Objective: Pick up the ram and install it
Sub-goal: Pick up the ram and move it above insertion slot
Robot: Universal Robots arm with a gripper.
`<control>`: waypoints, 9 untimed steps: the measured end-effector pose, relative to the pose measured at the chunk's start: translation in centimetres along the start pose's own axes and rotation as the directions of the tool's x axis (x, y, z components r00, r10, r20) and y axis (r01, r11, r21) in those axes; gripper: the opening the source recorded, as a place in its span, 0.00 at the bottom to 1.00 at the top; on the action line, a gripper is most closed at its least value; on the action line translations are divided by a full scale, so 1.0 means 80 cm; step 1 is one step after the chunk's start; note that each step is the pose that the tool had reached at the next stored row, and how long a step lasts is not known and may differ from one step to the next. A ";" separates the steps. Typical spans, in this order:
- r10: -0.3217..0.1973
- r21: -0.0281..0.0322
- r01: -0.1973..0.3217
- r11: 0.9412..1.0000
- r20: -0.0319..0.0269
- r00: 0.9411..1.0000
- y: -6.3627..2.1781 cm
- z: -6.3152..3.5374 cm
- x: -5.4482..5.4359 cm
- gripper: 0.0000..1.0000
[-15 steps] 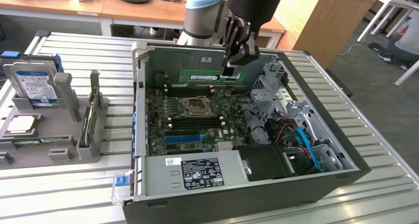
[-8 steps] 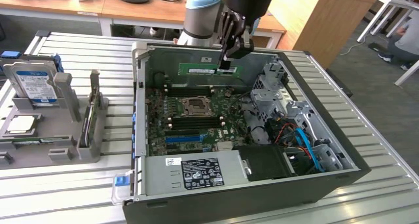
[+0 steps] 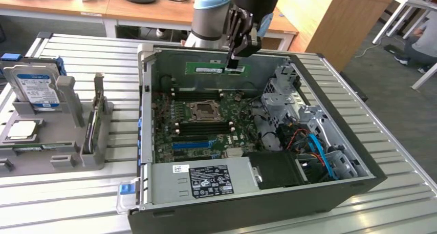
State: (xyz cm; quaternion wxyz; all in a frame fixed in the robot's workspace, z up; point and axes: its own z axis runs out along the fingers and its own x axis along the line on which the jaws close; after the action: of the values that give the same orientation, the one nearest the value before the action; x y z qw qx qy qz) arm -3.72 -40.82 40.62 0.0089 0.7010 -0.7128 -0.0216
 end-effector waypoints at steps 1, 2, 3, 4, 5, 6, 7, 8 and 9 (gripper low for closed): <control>0.000 0.000 0.000 1.000 0.000 1.000 0.000 0.000 -0.001 0.11; 0.000 0.000 0.000 1.000 0.000 1.000 0.000 0.000 -0.001 0.11; 0.000 0.000 0.000 1.000 0.000 1.000 0.000 0.001 -0.001 0.11; 0.000 0.000 0.000 1.000 0.000 1.000 0.000 0.001 -0.001 0.11; 0.000 0.000 0.000 1.000 0.000 1.000 0.000 0.002 -0.001 0.11; 0.000 0.000 0.000 1.000 0.000 1.000 0.000 0.003 -0.001 0.11; 0.000 0.000 0.000 1.000 0.000 1.000 0.000 0.004 -0.001 0.11; 0.000 0.000 0.000 1.000 0.000 1.000 0.000 0.005 -0.001 0.11; 0.000 0.000 0.000 1.000 0.000 1.000 0.000 0.005 -0.001 0.11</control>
State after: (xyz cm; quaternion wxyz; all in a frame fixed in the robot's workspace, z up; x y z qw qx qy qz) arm -3.73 -40.75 40.19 0.0088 0.7010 -0.7128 -0.0216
